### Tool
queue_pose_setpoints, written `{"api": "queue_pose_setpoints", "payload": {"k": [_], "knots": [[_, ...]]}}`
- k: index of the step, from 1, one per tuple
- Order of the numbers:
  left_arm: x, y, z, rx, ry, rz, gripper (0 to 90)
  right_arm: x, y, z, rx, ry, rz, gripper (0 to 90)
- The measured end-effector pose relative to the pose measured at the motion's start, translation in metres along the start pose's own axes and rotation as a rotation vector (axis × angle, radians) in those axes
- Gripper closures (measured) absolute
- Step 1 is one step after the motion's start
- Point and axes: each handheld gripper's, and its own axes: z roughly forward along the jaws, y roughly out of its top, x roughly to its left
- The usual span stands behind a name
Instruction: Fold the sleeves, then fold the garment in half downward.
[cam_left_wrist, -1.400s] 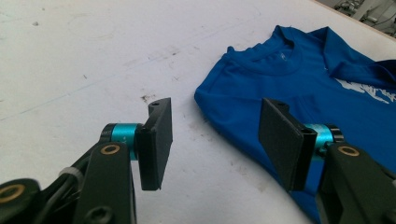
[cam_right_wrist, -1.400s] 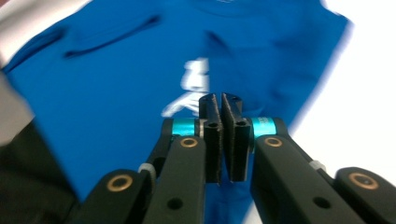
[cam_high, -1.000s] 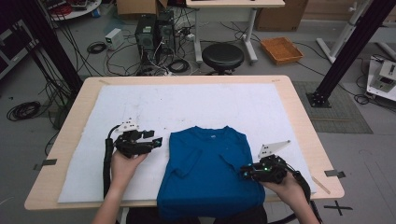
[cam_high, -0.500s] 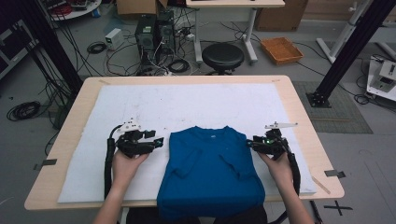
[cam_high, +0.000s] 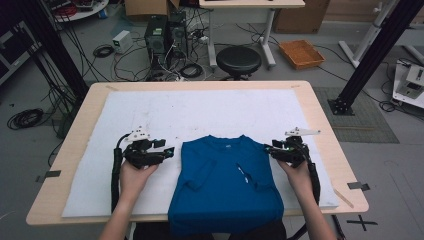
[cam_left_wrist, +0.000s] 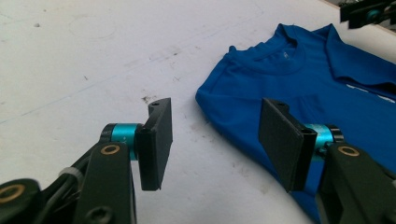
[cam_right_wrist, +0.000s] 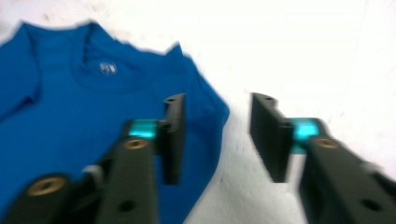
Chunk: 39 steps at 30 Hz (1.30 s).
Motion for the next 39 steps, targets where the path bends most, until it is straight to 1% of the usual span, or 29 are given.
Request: {"api": "queue_pose_setpoints", "payload": {"k": [2,4,5,6,7,8,9,11,12,14,17,19,21,23,28,29,30,31,35,36,38,39], "knots": [[0.001,0.0,-0.003,-0.005,0.002,0.005,44.9,0.0,0.005,-0.009,-0.032,0.004,-0.012,49.1],[0.003,0.0,-0.007,-0.014,0.013,0.001,44.9,-0.001,0.009,-0.017,-0.071,0.001,-0.025,45.2],[0.003,0.0,-0.007,-0.014,0.013,0.001,44.1,-0.001,0.009,-0.017,-0.071,0.001,-0.025,45.2],[0.006,0.0,-0.012,-0.03,0.018,-0.003,44.1,-0.001,0.011,-0.021,-0.092,0.004,-0.022,44.0],[0.008,0.0,-0.014,-0.038,0.018,-0.004,43.6,-0.003,0.014,-0.028,-0.117,0.008,-0.025,40.5],[0.009,0.0,-0.016,-0.045,0.018,-0.005,42.9,-0.003,0.016,-0.03,-0.127,0.01,-0.027,39.8],[0.009,0.0,-0.018,-0.053,0.019,-0.009,42.8,-0.004,0.017,-0.033,-0.133,0.018,-0.026,39.1],[0.009,0.001,-0.021,-0.066,0.021,-0.004,42.8,-0.006,0.018,-0.037,-0.141,0.036,-0.021,36.4],[0.009,0.001,-0.022,-0.07,0.023,-0.003,42.7,-0.006,0.018,-0.039,-0.147,0.04,-0.017,35.5],[0.007,0.001,-0.024,-0.079,0.024,0.001,41.4,-0.008,0.018,-0.042,-0.157,0.039,-0.012,30.6],[0.006,0.0,-0.027,-0.086,0.033,0.013,40.5,-0.012,0.019,-0.046,-0.172,0.044,0.0,28.6],[0.006,0.0,-0.029,-0.093,0.036,0.008,39.8,-0.014,0.02,-0.048,-0.19,0.059,0.007,27.1],[0.006,0.001,-0.032,-0.105,0.038,0.006,38.8,-0.015,0.02,-0.049,-0.204,0.061,0.019,25.0],[0.005,0.002,-0.033,-0.113,0.042,0.009,38.7,-0.016,0.02,-0.05,-0.209,0.055,0.02,24.9],[0.005,0.001,-0.031,-0.098,0.04,0.014,37.9,-0.014,0.021,-0.051,-0.213,0.049,0.012,24.9],[0.005,0.001,-0.031,-0.097,0.038,0.013,37.9,-0.014,0.021,-0.051,-0.218,0.051,0.015,25.0],[0.005,0.001,-0.031,-0.097,0.04,0.015,37.9,-0.014,0.021,-0.051,-0.217,0.057,0.008,25.0],[0.005,0.001,-0.03,-0.098,0.041,0.014,37.9,-0.013,0.021,-0.051,-0.213,0.053,0.006,25.5],[0.005,0.003,-0.029,-0.097,0.037,0.015,37.9,-0.011,0.02,-0.049,-0.201,0.059,-0.019,28.4],[0.004,0.003,-0.028,-0.094,0.037,0.017,37.9,-0.011,0.02,-0.048,-0.19,0.058,-0.022,28.9],[0.003,0.003,-0.026,-0.086,0.034,0.013,37.9,-0.012,0.02,-0.046,-0.18,0.065,-0.021,33.4],[0.003,0.004,-0.024,-0.08,0.033,0.013,37.9,-0.012,0.019,-0.046,-0.18,0.066,-0.03,35.2]]}}
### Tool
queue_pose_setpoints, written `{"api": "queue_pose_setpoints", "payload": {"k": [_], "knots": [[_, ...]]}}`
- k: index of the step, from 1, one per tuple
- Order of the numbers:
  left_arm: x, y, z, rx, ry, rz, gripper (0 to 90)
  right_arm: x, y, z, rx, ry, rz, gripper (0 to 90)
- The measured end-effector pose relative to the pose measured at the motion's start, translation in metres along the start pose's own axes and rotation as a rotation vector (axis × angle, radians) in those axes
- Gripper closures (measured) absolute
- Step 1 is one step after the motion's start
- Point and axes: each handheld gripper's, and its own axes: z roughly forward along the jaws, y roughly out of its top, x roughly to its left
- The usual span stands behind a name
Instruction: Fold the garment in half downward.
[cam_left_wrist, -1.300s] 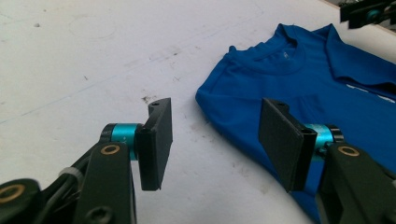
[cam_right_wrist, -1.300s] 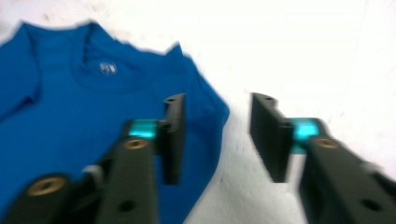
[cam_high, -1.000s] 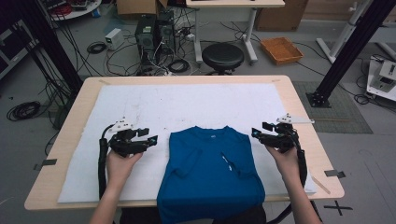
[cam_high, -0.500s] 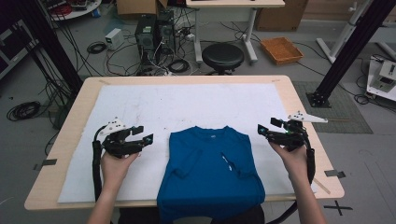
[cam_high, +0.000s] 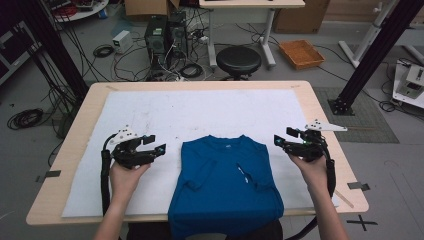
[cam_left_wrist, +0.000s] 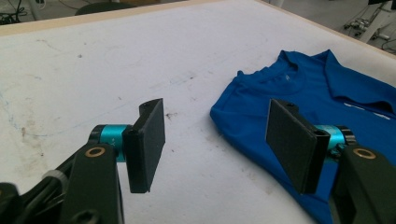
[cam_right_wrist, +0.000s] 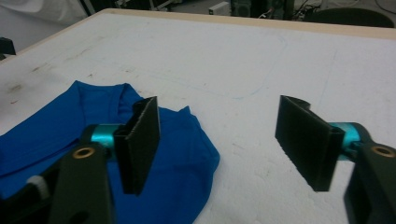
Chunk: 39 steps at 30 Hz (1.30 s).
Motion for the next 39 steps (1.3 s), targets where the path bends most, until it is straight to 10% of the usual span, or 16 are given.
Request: {"api": "queue_pose_setpoints", "payload": {"k": [18,32,39], "knots": [[-0.006,0.017,0.08,0.16,-0.036,-0.123,43.9,0.003,-0.009,0.054,0.159,-0.035,0.044,58.7],[-0.014,0.019,0.129,0.312,-0.017,-0.051,52.8,0.005,-0.012,0.102,0.34,-0.07,-0.054,72.4],[-0.014,0.021,0.126,0.337,0.041,-0.009,77.1,0.007,-0.011,0.1,0.332,-0.102,-0.112,88.3]]}}
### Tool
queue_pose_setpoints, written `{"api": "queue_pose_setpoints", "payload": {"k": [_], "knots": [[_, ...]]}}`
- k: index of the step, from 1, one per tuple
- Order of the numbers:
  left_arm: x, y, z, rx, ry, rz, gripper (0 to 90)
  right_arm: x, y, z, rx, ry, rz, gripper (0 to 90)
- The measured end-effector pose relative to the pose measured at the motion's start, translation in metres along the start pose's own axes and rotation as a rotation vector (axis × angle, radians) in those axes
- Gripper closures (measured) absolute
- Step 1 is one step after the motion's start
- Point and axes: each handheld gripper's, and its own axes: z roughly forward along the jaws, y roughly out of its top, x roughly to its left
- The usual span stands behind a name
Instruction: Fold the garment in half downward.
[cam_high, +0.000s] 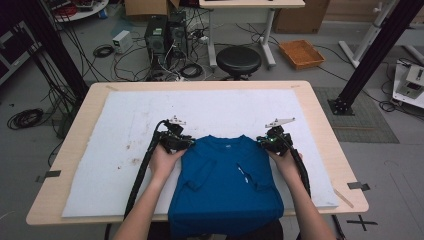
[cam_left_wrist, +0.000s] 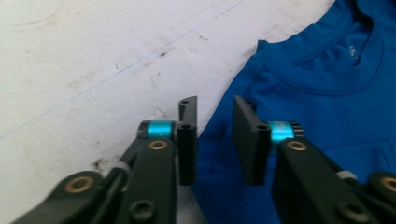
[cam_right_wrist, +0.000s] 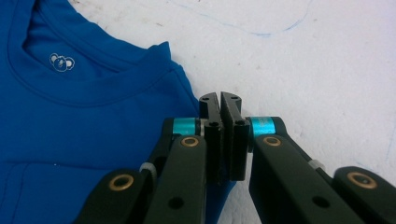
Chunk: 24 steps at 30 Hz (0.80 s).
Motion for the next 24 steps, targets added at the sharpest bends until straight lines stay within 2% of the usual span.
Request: {"api": "queue_pose_setpoints", "payload": {"k": [2,4,6,7,9,11,13,17,19,22,24], "knots": [[0.001,0.0,-0.001,-0.009,-0.006,-0.005,77.0,-0.002,0.001,-0.002,-0.015,0.002,0.011,88.2],[0.001,0.002,-0.002,-0.044,-0.021,-0.011,69.6,-0.003,0.001,-0.003,-0.031,0.012,0.021,86.6],[0.001,0.004,-0.002,-0.082,-0.045,-0.011,64.0,-0.005,0.002,-0.004,-0.06,0.008,0.034,78.7],[0.001,0.006,-0.001,-0.073,-0.047,-0.013,62.4,-0.007,0.004,-0.004,-0.063,0.021,0.049,74.5],[0.0,0.009,0.006,-0.04,-0.054,-0.011,58.1,-0.007,0.008,-0.004,-0.066,0.026,0.063,71.9],[-0.003,0.012,0.012,-0.003,-0.061,0.013,56.9,-0.006,0.013,-0.001,-0.057,0.062,0.054,68.0],[-0.008,0.014,0.016,0.008,-0.041,0.049,56.2,-0.002,0.017,0.004,-0.035,0.068,0.031,67.8],[-0.012,0.014,0.017,0.011,-0.021,0.066,57.0,0.003,0.017,0.015,0.008,0.078,0.018,66.2],[-0.014,0.014,0.017,0.016,-0.009,0.084,60.5,0.005,0.016,0.017,0.021,0.074,0.009,66.4],[-0.017,0.014,0.017,0.015,0.023,0.112,70.1,0.006,0.017,0.017,0.025,0.084,-0.014,75.9],[-0.018,0.013,0.017,0.011,0.013,0.115,76.9,0.008,0.017,0.017,0.031,0.08,-0.024,83.3]]}}
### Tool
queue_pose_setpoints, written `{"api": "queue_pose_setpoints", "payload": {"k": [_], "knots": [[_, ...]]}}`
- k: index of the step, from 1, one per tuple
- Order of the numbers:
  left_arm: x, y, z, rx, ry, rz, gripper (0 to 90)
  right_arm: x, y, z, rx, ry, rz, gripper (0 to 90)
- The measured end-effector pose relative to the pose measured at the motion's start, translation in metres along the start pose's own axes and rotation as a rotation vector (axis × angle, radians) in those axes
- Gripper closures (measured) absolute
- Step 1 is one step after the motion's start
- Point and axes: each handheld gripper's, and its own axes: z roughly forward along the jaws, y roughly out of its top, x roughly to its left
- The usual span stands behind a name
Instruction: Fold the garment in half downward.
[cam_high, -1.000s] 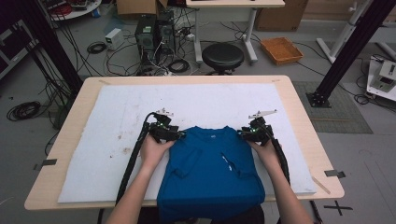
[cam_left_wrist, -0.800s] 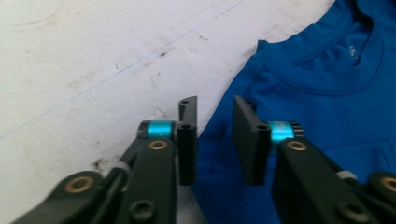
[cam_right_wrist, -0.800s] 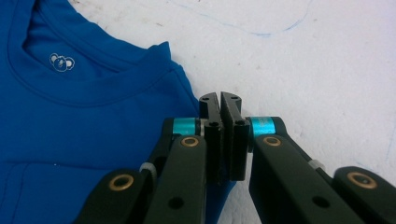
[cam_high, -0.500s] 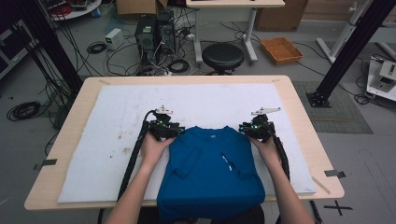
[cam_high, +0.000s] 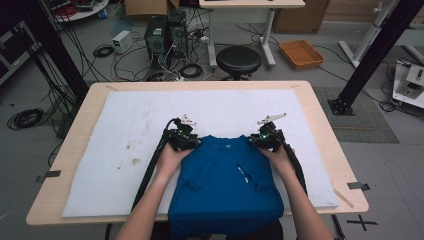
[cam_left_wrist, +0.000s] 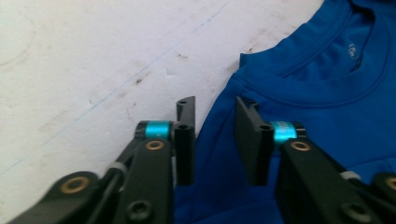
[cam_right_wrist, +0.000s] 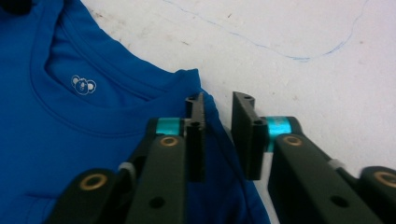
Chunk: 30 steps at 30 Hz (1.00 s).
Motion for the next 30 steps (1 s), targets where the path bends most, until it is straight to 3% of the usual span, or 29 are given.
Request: {"api": "queue_pose_setpoints", "payload": {"k": [3,5,8,14,23,30], "knots": [[-0.003,0.0,0.0,-0.001,-0.005,0.02,86.5,0.0,0.0,-0.001,-0.007,-0.006,-0.008,87.8],[-0.003,0.0,0.0,-0.001,-0.008,0.029,87.2,0.0,0.0,-0.002,-0.015,-0.007,0.0,88.1],[0.002,-0.001,0.0,-0.008,-0.036,0.001,87.7,-0.003,0.001,-0.003,-0.036,-0.002,0.018,88.4],[0.006,0.0,-0.002,-0.02,-0.034,0.003,88.0,-0.009,0.001,-0.006,-0.075,0.008,0.049,88.7],[0.027,0.013,-0.004,-0.071,-0.028,-0.052,88.1,-0.016,0.021,-0.003,-0.119,0.011,0.073,88.7],[0.044,0.026,-0.01,-0.122,-0.002,-0.05,88.0,-0.023,0.037,0.0,-0.159,0.006,0.092,88.7]]}}
